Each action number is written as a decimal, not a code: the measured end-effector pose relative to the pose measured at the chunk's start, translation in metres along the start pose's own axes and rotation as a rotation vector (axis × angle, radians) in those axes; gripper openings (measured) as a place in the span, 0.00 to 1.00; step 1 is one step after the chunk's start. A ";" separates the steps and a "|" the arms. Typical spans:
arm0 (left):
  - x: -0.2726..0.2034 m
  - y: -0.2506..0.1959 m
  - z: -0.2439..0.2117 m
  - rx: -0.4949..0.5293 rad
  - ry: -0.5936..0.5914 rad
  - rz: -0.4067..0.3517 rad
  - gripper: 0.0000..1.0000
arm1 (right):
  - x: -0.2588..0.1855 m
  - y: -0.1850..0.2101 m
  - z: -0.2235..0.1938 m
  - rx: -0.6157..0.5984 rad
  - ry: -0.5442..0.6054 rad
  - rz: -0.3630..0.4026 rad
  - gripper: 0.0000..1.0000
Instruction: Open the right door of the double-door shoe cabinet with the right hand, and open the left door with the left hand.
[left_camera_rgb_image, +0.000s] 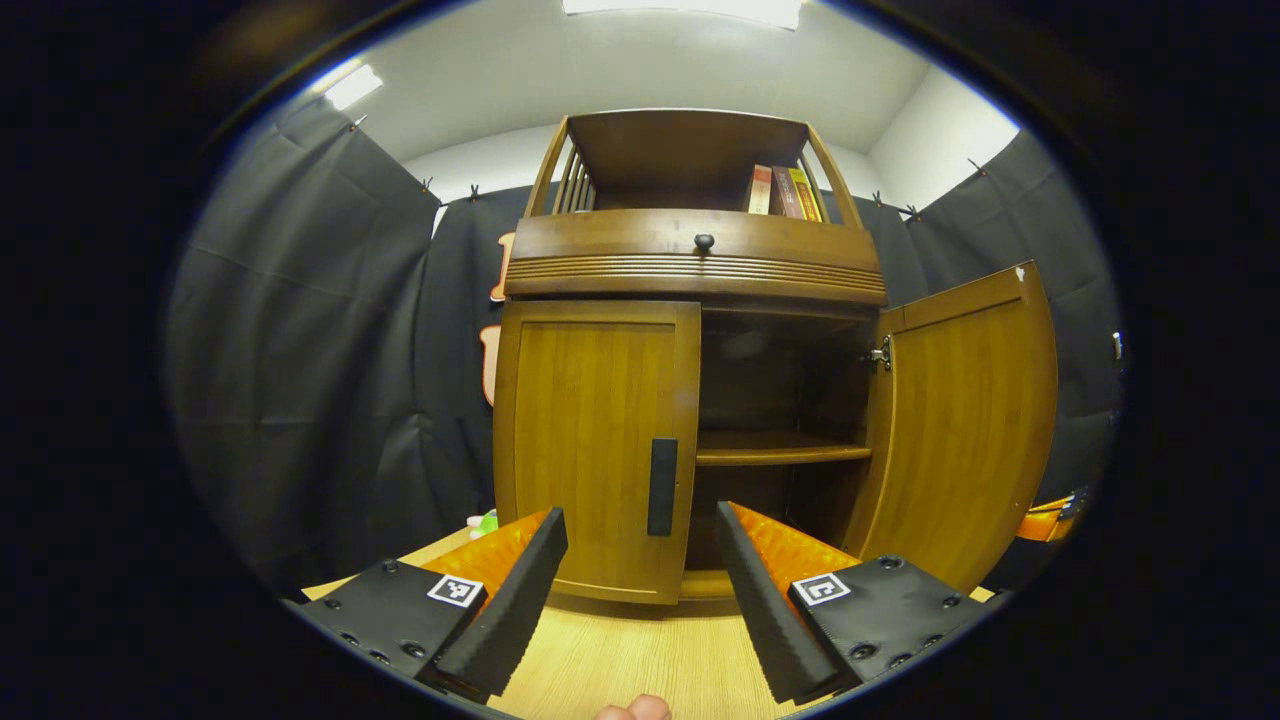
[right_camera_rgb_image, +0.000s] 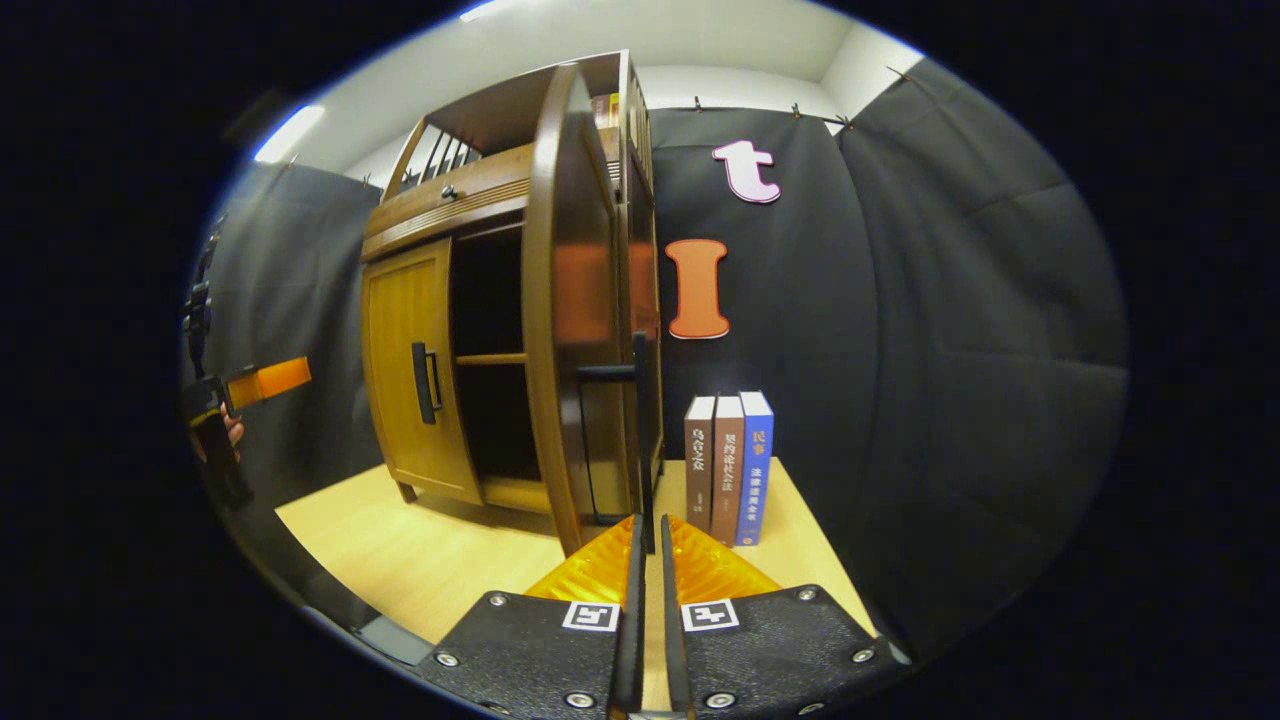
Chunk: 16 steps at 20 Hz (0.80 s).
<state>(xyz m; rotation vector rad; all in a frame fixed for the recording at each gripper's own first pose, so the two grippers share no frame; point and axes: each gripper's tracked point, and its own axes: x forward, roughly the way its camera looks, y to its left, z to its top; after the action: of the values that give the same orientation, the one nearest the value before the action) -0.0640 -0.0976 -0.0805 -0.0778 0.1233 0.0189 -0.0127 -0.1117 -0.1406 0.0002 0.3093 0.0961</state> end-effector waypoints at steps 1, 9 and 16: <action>0.003 0.003 -0.002 -0.001 0.005 -0.001 0.95 | -0.009 0.008 0.003 -0.004 -0.003 -0.007 0.08; 0.043 0.022 0.009 0.046 -0.007 -0.034 0.94 | -0.027 0.091 0.036 0.049 -0.068 0.004 0.09; 0.068 0.033 0.018 0.041 -0.027 -0.103 0.95 | -0.004 0.157 0.044 -0.011 -0.105 0.040 0.10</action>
<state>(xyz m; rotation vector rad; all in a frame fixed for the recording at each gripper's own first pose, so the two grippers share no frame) 0.0051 -0.0626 -0.0733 -0.0424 0.0925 -0.0851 -0.0177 0.0449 -0.0950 0.0004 0.2035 0.1370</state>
